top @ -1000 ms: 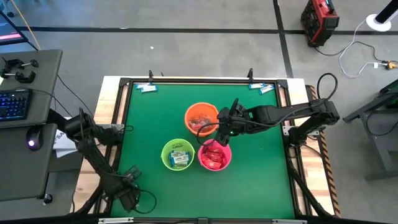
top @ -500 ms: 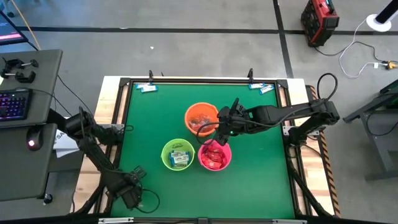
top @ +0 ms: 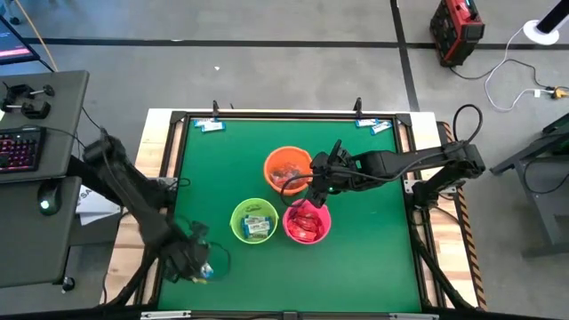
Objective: Sort candy by brand, put in halloween buckets
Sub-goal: Put the white chocolate bar into the green bucket
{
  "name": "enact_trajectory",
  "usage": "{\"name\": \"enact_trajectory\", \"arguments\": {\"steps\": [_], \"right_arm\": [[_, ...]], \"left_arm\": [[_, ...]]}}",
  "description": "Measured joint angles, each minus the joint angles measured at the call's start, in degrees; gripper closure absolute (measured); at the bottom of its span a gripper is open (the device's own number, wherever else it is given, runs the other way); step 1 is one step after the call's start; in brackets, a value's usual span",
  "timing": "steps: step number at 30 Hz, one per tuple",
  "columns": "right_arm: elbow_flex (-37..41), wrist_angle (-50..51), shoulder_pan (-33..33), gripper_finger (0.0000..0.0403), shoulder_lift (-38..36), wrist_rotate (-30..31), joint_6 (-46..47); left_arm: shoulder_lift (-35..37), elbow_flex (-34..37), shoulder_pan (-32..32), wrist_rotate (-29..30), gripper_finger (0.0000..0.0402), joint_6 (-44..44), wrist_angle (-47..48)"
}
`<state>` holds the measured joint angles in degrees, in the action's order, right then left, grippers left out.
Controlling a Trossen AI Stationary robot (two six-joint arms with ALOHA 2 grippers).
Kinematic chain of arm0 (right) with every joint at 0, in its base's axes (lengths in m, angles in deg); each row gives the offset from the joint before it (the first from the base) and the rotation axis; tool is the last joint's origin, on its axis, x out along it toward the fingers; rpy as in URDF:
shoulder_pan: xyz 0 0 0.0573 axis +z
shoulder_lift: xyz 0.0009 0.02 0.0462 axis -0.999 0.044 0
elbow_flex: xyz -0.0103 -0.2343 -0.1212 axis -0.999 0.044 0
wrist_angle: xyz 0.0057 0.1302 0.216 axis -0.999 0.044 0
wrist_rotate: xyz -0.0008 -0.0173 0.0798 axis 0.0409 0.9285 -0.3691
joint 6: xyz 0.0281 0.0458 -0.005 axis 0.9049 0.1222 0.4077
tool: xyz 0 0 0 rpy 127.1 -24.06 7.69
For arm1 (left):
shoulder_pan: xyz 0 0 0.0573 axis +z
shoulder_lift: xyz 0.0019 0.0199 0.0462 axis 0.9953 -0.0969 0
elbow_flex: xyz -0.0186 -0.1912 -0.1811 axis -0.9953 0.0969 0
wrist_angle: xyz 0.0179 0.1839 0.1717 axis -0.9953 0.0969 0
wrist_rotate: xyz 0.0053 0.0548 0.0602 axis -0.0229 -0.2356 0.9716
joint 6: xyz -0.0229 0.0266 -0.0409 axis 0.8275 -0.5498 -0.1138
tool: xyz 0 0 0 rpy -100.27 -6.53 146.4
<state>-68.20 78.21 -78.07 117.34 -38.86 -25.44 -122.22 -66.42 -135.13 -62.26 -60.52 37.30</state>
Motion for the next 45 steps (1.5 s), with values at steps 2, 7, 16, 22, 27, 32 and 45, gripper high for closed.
{"name": "enact_trajectory", "arguments": {"steps": [2, 7, 16, 22, 27, 32, 45], "right_arm": [[0.0, 0.0, 0.0, 0.0135, 0.0, 0.0, -0.9], [0.0, 0.1, 0.0, 0.0135, 0.0, 0.0, -1.5], [0.0, 1.9, 0.0, 0.0135, 0.0, 0.9, -2.5], [0.0, 7.2, 0.0, 0.0135, 0.0, 0.9, -2.5], [0.0, 12.7, 0.5, 0.0135, -0.2, 0.9, -3.3], [0.0, 17.7, 0.5, 0.0135, -2.3, 1.1, -6.7], [25.9, -0.5, -11.0, 0.0135, -22.6, -5.1, -6.7]], "left_arm": [[5.9, -1.4, 1.1, 3.1, 0.0401, 3.4, 0.5], [14.8, -5.5, 6.0, 15.2, 0.0401, 5.8, 0.8], [8.5, -9.0, 21.3, 22.9, 0.0399, -13.9, -5.9], [2.1, -9.0, 27.1, 17.0, 0.0354, -15.9, -6.5], [-0.8, -13.0, 29.5, 12.2, 0.0283, -12.9, -6.6], [-1.6, -19.4, 32.3, 12.3, 0.0218, -10.0, -5.7], [-0.8, -21.7, 79.2, 7.9, 0.0193, -20.7, -2.6]]}}
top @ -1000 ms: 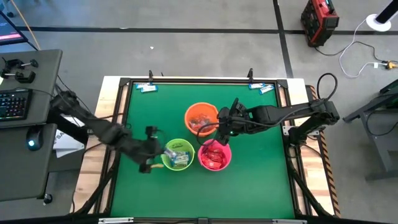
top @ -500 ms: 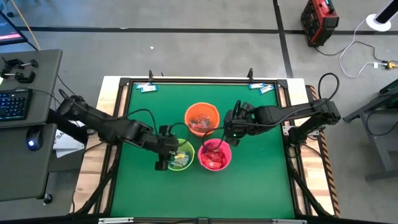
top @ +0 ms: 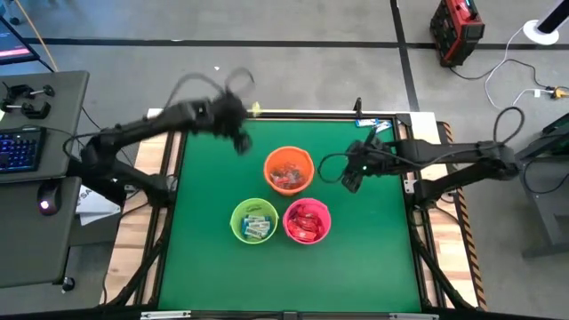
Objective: Sort candy by brand, put in halloween buckets
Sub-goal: Put the white chocolate bar into the green bucket
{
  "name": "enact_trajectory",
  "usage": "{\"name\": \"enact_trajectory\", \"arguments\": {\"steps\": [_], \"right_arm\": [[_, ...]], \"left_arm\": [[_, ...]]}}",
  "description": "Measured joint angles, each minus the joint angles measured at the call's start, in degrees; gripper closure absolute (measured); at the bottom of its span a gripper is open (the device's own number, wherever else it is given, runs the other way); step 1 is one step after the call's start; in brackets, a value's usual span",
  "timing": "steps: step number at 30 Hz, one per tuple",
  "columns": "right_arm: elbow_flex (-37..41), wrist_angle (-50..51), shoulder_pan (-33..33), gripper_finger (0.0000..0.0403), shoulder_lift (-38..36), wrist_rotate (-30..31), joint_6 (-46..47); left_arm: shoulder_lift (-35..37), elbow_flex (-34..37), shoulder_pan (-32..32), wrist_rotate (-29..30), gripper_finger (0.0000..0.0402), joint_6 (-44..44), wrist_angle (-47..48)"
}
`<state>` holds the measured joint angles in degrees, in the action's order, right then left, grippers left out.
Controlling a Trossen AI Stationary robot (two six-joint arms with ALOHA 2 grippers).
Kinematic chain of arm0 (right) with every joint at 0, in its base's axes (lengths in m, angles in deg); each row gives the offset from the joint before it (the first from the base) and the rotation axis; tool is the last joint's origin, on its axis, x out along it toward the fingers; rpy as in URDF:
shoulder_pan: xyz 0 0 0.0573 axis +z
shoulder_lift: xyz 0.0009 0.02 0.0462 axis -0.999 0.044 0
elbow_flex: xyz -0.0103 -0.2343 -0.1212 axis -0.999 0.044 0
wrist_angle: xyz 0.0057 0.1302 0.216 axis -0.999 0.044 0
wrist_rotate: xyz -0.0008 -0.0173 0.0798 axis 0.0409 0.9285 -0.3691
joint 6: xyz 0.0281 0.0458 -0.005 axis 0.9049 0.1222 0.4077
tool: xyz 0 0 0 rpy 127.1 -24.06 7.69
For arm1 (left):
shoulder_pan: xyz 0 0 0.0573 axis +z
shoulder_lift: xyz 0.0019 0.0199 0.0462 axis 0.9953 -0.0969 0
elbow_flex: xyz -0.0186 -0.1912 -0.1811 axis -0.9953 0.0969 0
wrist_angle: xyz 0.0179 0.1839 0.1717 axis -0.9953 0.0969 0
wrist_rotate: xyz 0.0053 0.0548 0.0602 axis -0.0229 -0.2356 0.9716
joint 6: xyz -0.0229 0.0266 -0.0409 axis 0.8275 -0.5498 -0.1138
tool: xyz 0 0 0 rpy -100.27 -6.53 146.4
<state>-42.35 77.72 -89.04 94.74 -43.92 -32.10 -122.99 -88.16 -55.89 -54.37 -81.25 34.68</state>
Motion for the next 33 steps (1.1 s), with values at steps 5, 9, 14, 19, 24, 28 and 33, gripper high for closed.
{"name": "enact_trajectory", "arguments": {"steps": [5, 9, 14, 19, 24, 28, 33], "right_arm": [[11.3, -12.0, -4.4, 0.0135, -3.4, -8.1, 4.8], [16.9, -18.4, -6.3, 0.0135, -3.4, -10.6, 12.9], [21.3, -25.1, -7.8, 0.0135, -3.4, -10.9, 22.2], [22.6, -26.0, -9.8, 0.0135, -3.4, -10.8, 23.1], [22.6, -26.0, -13.0, 0.0135, -3.4, -10.7, 18.2], [22.6, -26.0, -15.5, 0.0135, -3.4, -10.6, 16.2], [22.6, -26.0, -17.6, 0.0135, -3.4, -10.6, 14.4]], "left_arm": [[-8.5, -0.8, 21.3, -7.0, 0.0193, -6.9, -1.3], [-16.9, -2.7, 28.1, -10.8, 0.0193, -9.6, -1.0], [-25.6, -5.5, 28.9, -6.4, 0.0193, -13.2, 0.4], [-30.1, -6.9, 28.9, -3.4, 0.0193, -17.3, 2.1], [-33.5, -6.9, 28.8, 2.8, 0.0193, -24.3, 3.7], [-35.6, -6.9, 28.8, 6.7, 0.0193, -27.2, 3.7], [-36.9, -6.9, 28.8, 6.8, 0.0193, -28.5, 4.6]]}}
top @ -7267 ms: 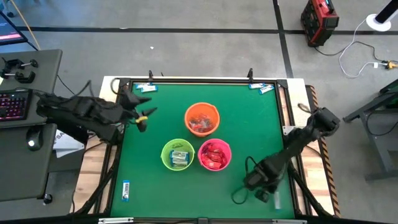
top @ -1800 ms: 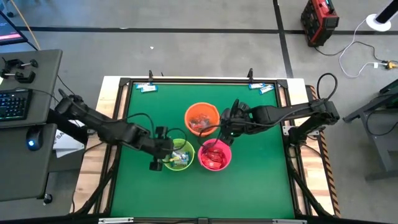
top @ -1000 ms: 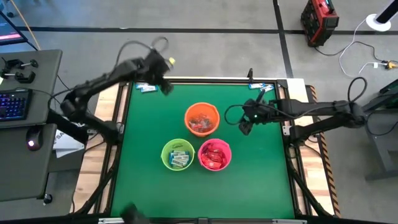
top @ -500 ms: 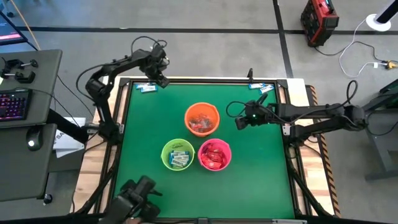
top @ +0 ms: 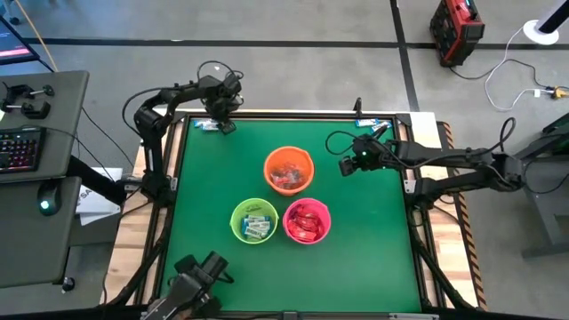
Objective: Sort candy by brand, put in halloween buckets
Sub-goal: Put the white chocolate bar into the green bucket
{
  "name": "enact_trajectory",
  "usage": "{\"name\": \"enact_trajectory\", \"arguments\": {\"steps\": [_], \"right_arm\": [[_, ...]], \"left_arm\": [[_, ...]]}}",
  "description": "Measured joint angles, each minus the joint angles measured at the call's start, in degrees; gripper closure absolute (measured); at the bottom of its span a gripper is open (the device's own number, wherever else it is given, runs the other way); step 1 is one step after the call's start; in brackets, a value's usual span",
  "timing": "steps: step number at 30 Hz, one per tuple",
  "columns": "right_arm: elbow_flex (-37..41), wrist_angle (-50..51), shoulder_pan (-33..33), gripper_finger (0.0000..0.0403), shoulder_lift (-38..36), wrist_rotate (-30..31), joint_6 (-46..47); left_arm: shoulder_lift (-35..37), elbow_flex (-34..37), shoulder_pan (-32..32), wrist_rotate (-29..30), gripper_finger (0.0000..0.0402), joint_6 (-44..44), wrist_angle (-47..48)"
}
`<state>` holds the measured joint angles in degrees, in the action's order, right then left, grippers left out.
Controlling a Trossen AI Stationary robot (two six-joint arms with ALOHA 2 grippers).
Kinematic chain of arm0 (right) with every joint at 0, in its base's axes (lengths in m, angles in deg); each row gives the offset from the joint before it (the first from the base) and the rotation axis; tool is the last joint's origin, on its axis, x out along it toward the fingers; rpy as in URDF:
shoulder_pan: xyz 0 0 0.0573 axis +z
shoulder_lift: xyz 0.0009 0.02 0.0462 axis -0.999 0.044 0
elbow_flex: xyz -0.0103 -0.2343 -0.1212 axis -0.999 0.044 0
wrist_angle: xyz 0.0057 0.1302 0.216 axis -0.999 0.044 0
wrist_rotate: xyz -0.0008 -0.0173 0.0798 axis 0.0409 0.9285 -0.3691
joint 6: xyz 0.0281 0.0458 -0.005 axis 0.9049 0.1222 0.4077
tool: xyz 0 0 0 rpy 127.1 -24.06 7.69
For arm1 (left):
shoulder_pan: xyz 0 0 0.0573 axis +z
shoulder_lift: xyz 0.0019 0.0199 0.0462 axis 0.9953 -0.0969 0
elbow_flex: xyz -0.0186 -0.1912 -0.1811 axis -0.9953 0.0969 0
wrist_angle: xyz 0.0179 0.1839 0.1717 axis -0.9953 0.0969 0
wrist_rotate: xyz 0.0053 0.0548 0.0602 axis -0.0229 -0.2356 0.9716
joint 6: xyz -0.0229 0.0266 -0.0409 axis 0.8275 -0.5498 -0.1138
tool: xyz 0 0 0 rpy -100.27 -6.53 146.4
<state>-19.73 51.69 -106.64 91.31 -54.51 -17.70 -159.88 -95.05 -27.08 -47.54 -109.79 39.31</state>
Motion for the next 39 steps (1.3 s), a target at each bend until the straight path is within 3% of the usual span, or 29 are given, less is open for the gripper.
{"name": "enact_trajectory", "arguments": {"steps": [8, 11, 15, 17, 26, 31, 33, 39], "right_arm": [[0.0, 0.0, -0.7, 0.0135, 0.0, -0.3, -3.2], [0.0, 0.0, -0.7, 0.0135, 0.0, -0.4, -3.9], [0.0, 0.0, -0.7, 0.0135, 0.0, -0.3, -5.5], [0.0, 0.1, -0.7, 0.0135, 0.0, -0.2, -6.2], [0.0, 1.8, -0.7, 0.0135, 0.0, -0.1, -10.0], [-0.1, 1.5, -1.4, 0.0135, 0.0, -1.2, -11.5], [-0.3, -0.7, -2.7, 0.0135, 0.0, -3.6, -13.2], [-0.3, -5.4, -7.5, 0.0135, 0.0, -7.9, -21.6]], "left_arm": [[-0.8, 0.3, -1.2, -0.1, 0.0210, -2.1, 3.9], [-0.8, 0.4, -2.0, -0.4, 0.0260, -1.7, 5.5], [-0.7, 0.4, -3.4, -1.1, 0.0368, -1.1, 6.2], [-0.3, 0.2, -4.2, -1.4, 0.0389, -0.2, 7.4], [9.7, -3.0, -7.5, -3.7, 0.0400, 1.9, 8.7], [19.7, -4.5, -10.0, -16.5, 0.0401, 3.2, 6.5], [23.3, -4.3, -13.1, -22.3, 0.0401, 5.0, 5.6], [29.2, -4.2, -29.9, -23.1, 0.0401, 11.9, 6.2]]}}
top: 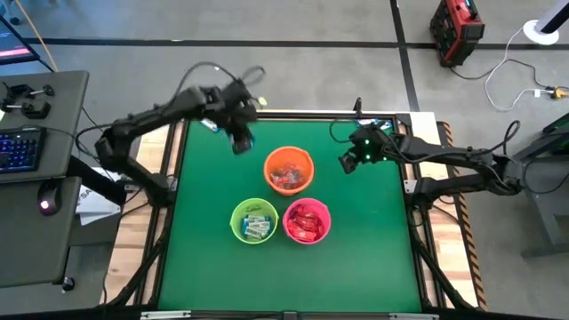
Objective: Sort candy by brand, put in halloween buckets
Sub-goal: Put the white chocolate bar into the green bucket
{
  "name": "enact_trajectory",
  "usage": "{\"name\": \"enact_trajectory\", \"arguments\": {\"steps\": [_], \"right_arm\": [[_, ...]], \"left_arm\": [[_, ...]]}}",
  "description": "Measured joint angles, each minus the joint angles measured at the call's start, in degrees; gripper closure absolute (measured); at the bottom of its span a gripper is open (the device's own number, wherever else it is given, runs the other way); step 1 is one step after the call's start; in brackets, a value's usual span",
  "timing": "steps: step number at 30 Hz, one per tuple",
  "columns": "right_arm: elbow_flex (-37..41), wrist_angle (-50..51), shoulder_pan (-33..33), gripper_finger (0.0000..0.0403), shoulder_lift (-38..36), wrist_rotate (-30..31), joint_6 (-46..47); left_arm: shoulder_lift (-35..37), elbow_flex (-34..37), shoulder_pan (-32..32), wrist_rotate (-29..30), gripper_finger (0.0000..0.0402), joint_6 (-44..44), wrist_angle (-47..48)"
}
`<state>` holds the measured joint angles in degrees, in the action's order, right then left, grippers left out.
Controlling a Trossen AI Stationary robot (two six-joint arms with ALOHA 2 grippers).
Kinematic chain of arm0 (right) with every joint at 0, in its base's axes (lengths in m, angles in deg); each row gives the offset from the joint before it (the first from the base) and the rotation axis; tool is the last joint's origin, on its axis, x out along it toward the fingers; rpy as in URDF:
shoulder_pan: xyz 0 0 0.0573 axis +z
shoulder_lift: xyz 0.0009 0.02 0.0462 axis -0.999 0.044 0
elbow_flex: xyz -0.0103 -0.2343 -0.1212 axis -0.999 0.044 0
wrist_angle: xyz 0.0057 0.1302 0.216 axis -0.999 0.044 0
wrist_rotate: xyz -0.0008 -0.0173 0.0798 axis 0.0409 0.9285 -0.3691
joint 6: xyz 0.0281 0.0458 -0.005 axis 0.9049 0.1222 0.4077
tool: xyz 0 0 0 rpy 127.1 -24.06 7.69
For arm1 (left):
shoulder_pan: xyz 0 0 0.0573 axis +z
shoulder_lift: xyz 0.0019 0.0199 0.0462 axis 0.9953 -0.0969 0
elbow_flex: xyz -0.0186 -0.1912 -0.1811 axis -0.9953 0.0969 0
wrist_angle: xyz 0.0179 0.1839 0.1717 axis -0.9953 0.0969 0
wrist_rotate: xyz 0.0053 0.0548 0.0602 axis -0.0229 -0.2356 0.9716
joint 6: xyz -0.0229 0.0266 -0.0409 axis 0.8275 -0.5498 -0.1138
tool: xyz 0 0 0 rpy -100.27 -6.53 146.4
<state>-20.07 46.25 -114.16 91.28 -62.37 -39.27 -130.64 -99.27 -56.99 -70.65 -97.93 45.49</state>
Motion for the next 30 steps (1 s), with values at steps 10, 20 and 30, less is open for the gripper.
{"name": "enact_trajectory", "arguments": {"steps": [10, 20, 30], "right_arm": [[0.0, -0.7, -7.3, 0.0135, 0.0, -15.2, -19.1], [0.0, -1.5, -8.3, 0.0135, 0.0, -18.9, -16.9], [-6.0, 3.0, -8.2, 0.0135, -0.9, -15.8, -5.3]], "left_arm": [[-1.6, 0.1, -31.9, -5.6, 0.0401, 24.9, -1.0], [-9.1, 0.1, -37.3, -0.3, 0.0346, 37.6, -3.2], [-6.0, 0.1, -27.8, -4.6, 0.0246, 22.9, 7.9]]}}
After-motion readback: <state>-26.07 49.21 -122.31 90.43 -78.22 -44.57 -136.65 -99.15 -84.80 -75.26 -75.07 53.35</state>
